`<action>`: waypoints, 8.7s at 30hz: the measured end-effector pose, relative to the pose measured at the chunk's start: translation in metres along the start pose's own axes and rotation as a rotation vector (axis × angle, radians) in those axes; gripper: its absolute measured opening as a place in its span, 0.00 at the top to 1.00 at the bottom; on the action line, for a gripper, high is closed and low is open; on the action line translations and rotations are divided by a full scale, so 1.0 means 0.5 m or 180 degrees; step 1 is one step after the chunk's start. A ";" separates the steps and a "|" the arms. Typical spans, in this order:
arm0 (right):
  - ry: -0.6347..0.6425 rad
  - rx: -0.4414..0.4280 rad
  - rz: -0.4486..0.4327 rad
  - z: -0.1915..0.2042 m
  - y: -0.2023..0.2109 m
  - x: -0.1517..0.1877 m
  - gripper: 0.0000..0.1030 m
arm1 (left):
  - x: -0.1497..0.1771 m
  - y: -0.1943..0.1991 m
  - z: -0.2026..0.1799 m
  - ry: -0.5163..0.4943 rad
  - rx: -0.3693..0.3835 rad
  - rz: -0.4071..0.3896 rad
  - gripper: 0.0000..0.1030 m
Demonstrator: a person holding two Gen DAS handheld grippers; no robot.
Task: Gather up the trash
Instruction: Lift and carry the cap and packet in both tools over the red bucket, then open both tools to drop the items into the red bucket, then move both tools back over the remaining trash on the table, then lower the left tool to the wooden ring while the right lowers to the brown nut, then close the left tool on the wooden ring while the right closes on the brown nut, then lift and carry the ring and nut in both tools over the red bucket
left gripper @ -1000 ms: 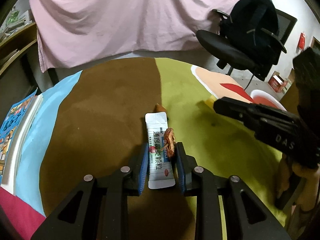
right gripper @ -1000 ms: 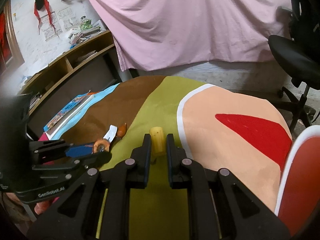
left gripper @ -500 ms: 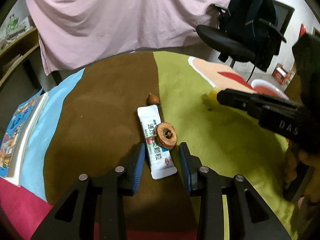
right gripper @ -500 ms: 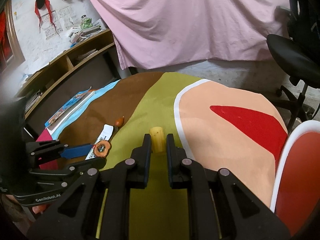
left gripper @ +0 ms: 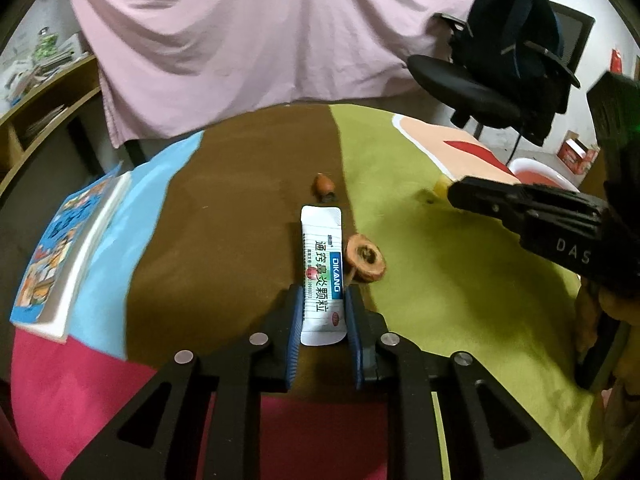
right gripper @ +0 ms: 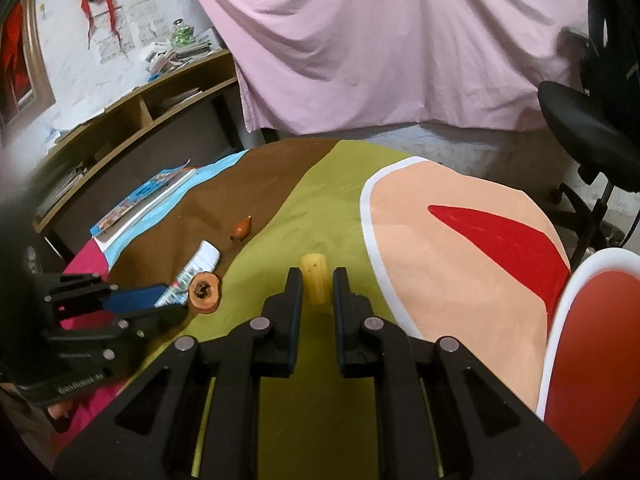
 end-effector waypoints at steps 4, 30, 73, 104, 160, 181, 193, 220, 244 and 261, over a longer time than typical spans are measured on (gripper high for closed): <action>0.0039 -0.0001 -0.0086 0.005 0.017 0.001 0.57 | -0.008 0.031 0.021 0.0128 -0.0118 -0.0178 0.83; 0.0151 0.0508 -0.2438 -0.037 0.409 -0.061 0.57 | -0.186 0.237 -0.238 -0.0398 0.0521 -0.2083 0.83; -0.0917 0.1297 -0.1493 -0.312 0.473 0.018 0.56 | -0.187 0.085 -0.495 -0.0431 0.1436 -0.0972 0.83; -0.1106 0.1337 -0.1501 -0.335 0.480 0.030 0.55 | -0.208 0.073 -0.447 0.0033 0.1446 -0.0921 0.69; 0.0250 0.0473 -0.1877 0.038 0.209 -0.067 0.00 | -0.042 0.163 0.033 0.0417 -0.0334 -0.1604 0.02; -0.0445 0.0436 -0.0944 -0.075 0.108 -0.038 0.00 | -0.013 -0.017 -0.024 0.0111 0.0189 -0.0247 0.64; -0.0548 0.0222 -0.0541 -0.067 0.024 -0.039 0.00 | -0.017 -0.031 0.009 0.0306 0.0252 -0.0150 0.78; 0.0368 -0.0333 0.0384 0.122 -0.183 -0.032 0.44 | -0.019 0.043 0.189 0.1141 -0.0314 -0.0452 0.78; 0.0337 0.0162 -0.1542 0.067 0.148 -0.088 0.55 | -0.122 0.190 0.029 0.0419 -0.0106 -0.1582 0.78; 0.0233 0.0801 -0.2405 -0.040 0.409 -0.088 0.55 | -0.194 0.250 -0.222 -0.0207 0.0348 -0.1957 0.78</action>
Point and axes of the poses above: each gripper's, at about its wrist camera, not at the fingertips, and y roughly against the way its jaws point, z to its left, x to its underside, the point moved 4 cm from there along -y, roughly the way its jaws point, and after that the axes turned 12 degrees about -z, right-handed, at the moved point
